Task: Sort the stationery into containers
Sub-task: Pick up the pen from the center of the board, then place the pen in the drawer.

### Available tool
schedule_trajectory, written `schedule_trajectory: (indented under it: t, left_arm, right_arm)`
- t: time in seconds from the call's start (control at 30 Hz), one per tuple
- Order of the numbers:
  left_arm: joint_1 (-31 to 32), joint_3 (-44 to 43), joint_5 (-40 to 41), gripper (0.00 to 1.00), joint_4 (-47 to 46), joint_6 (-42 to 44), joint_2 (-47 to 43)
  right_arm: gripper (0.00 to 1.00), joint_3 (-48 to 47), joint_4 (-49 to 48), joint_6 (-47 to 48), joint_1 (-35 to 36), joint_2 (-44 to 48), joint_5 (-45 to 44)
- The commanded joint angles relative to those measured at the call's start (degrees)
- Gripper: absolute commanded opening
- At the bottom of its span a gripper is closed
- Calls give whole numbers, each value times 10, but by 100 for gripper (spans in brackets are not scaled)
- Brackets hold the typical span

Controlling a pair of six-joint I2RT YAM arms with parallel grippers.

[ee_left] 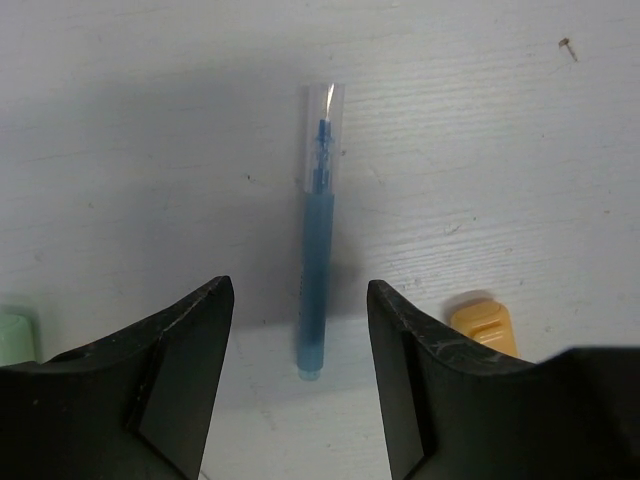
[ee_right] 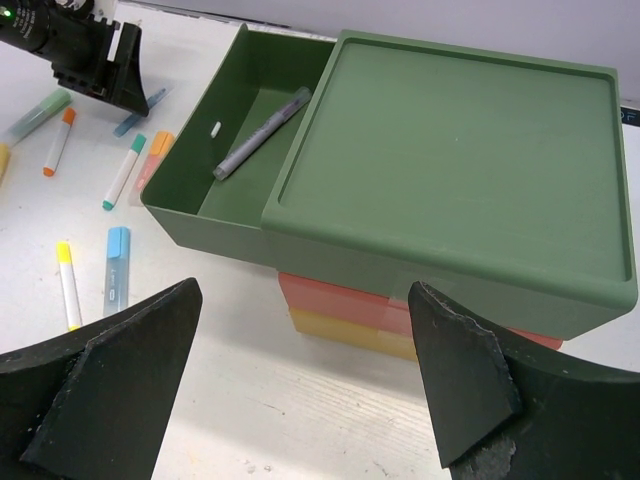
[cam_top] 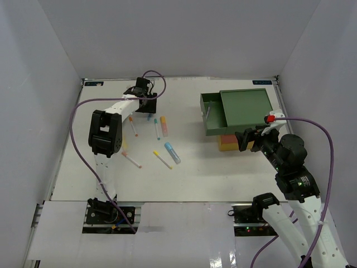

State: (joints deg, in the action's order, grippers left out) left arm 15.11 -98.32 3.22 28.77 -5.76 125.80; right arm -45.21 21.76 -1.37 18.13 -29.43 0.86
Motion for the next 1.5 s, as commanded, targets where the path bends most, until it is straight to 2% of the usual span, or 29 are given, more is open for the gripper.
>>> schedule_trajectory:
  t: [0.0, 0.33, 0.47, 0.5, 0.6, 0.73, 0.83, 0.93, 1.17, 1.23, 1.37, 1.47]
  left_arm:
    - [1, -28, 6, 66, -18, 4, 10]
    - [1, -34, 14, 56, -36, -6, 45]
    - [1, -25, 2, 45, -37, -6, 47]
    - [1, -21, -2, 37, -37, -7, 45]
    - [1, -9, -12, 23, -37, -13, 37]
    - [1, 2, -35, 15, -38, -32, 3]
    - [1, 6, -80, 10, -40, -53, -41]
    - [1, 3, -108, 8, -38, -93, -88]
    - [2, 1, -281, 8, -52, -246, -181]
    - [16, 4, -305, 8, -70, -275, -205]
    - [64, 4, -302, 9, -87, -342, -234]
    - [117, 14, -267, 11, -128, -396, -249]
  right_arm:
    - [90, -2, -2, -7, 3, 6, 8]
    - [90, 1, 3, -21, 2, 10, 9]
    - [90, -1, 6, -21, 3, 11, 3]
    - [90, -1, 5, -21, 3, 11, 2]
    - [90, -3, 3, -21, 2, 3, 5]
    - [90, -3, -3, -21, 3, -2, 11]
    - [90, -4, -5, -20, 2, -3, 10]
    - [90, -6, -4, -20, 3, -2, 9]
    - [90, -4, -3, -21, 2, 4, 5]
    - [90, -1, -4, -21, 2, 6, 2]
    - [90, 2, -9, -21, 2, 5, -2]
    - [90, 2, -15, -24, 3, 2, -4]
